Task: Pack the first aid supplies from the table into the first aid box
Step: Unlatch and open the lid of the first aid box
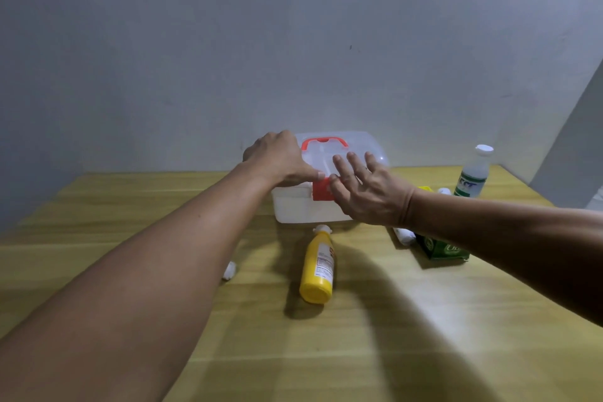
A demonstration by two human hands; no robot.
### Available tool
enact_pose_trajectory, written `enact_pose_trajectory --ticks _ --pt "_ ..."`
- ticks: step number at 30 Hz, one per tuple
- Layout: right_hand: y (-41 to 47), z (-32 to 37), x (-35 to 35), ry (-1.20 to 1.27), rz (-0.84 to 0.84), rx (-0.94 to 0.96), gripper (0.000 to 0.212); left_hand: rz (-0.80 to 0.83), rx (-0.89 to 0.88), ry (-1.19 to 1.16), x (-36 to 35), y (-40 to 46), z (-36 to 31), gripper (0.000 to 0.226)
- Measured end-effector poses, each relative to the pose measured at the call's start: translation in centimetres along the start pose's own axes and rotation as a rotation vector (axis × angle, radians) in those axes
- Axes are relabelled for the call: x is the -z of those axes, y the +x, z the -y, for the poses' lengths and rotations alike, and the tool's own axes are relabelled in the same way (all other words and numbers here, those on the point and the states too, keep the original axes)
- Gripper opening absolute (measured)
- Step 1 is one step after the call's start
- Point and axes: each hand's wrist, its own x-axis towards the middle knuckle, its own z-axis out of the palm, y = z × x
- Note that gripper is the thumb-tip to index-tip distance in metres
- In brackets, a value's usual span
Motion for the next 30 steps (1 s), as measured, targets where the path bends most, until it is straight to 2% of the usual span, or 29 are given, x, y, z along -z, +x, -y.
enact_pose_trajectory --ticks 7,13,17,23,28,30 --pt "-0.2 0.3 0.5 -0.028 0.069 0.004 0.030 -0.009 -0.017 -0.062 -0.6 -0.8 0.3 0.075" --pt "-0.8 -0.8 0.9 0.094 0.010 -0.004 0.028 -0.038 -0.009 -0.048 -0.6 -0.7 0.0 0.076" --pt "-1.0 -0.6 0.9 0.066 0.001 0.002 0.032 -0.031 -0.005 -0.022 -0.4 -0.6 -0.4 0.073" --pt "-0.9 0.0 1.2 0.065 0.079 -0.034 0.036 0.029 0.016 0.163 0.6 -0.4 -2.3 0.051" --pt "-0.7 -0.6 2.3 0.124 0.189 -0.060 0.036 -0.008 -0.020 0.179 0.7 -0.7 -1.8 0.052" --pt "-0.2 -1.4 3.0 0.190 0.240 -0.069 0.033 -0.016 -0.010 0.067 0.3 -0.5 -1.1 0.057"
